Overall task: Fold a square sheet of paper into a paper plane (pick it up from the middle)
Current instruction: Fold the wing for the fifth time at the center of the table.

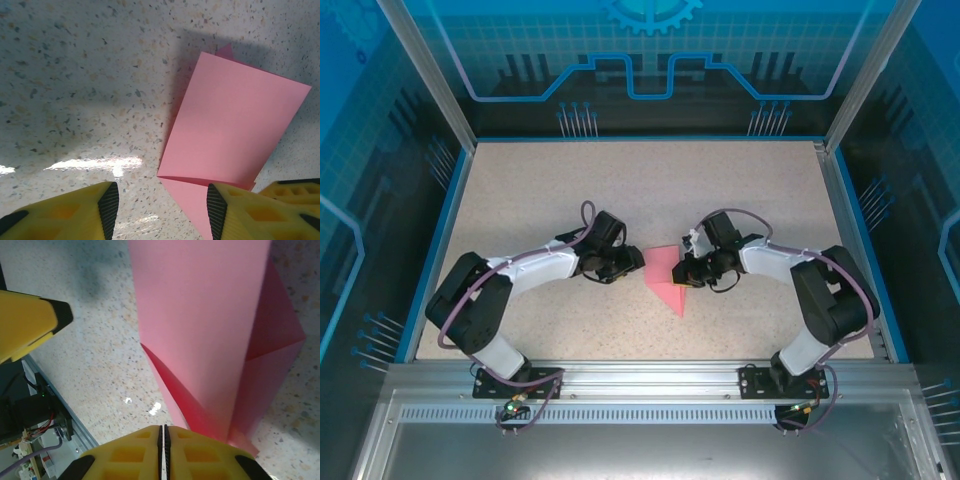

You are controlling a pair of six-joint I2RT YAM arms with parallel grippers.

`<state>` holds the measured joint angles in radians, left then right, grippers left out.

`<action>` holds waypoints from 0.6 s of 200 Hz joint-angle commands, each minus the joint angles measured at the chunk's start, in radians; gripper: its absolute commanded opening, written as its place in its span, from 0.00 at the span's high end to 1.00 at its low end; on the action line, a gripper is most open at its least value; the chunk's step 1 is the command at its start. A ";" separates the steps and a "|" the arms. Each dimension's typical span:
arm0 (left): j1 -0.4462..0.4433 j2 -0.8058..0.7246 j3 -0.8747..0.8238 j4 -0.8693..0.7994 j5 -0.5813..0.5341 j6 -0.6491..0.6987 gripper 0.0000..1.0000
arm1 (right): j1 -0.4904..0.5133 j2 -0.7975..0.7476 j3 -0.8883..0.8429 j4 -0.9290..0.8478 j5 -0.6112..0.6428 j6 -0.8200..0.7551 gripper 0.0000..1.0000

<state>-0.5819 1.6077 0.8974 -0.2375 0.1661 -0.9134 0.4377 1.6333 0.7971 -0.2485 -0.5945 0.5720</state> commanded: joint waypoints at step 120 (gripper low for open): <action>-0.068 0.116 0.092 0.054 0.093 0.006 0.47 | -0.116 0.126 -0.103 0.116 -0.085 -0.015 0.90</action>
<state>-0.6334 1.7004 0.9474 -0.2077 0.2161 -0.9146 0.3355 1.7203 0.7143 -0.1642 -0.6617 0.5640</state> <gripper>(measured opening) 0.532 0.104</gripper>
